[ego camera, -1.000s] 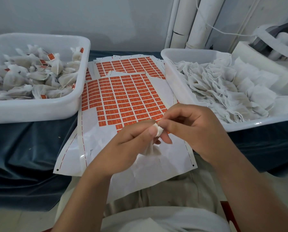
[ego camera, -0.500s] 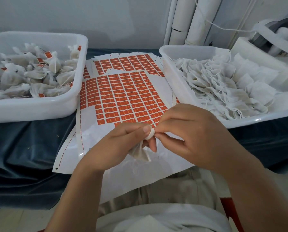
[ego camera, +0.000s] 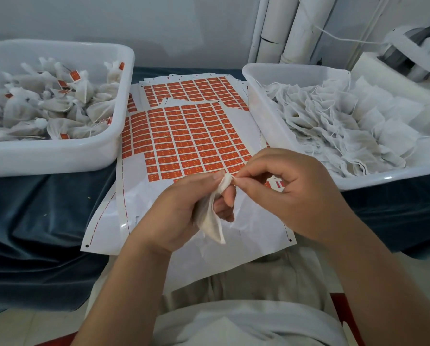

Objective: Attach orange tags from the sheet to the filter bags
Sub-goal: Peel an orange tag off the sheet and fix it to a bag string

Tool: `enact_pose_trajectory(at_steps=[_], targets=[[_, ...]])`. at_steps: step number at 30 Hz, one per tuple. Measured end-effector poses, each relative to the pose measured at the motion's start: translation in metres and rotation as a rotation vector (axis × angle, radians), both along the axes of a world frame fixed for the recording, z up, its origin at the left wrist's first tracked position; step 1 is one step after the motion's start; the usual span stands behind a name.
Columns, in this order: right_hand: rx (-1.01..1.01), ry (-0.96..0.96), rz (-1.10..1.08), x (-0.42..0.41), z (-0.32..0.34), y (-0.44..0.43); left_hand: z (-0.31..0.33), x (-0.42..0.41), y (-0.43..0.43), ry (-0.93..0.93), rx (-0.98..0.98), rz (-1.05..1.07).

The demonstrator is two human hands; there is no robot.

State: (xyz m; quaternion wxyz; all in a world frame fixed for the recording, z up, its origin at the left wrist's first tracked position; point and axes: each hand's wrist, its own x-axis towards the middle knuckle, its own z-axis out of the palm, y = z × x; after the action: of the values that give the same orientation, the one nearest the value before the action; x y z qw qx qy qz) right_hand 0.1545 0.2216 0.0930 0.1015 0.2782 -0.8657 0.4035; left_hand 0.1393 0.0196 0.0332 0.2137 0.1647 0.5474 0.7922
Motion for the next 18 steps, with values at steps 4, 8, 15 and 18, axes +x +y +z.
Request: enact_pose_trajectory(at_steps=[4,8,15,18], targets=[[-0.088,-0.153,-0.050,0.001,-0.005,-0.001,0.001,-0.001,0.003,-0.060,0.176,-0.148],[-0.238,-0.364,-0.029,0.002,-0.002,-0.003,-0.001,0.001,0.006,-0.137,0.374,-0.296],[-0.469,-0.790,0.175,-0.001,0.000,0.004,0.001,0.005,0.012,-0.192,0.470,-0.411],[-0.471,-0.873,0.197,-0.001,0.003,0.006,0.002,0.007,0.014,-0.173,0.438,-0.373]])
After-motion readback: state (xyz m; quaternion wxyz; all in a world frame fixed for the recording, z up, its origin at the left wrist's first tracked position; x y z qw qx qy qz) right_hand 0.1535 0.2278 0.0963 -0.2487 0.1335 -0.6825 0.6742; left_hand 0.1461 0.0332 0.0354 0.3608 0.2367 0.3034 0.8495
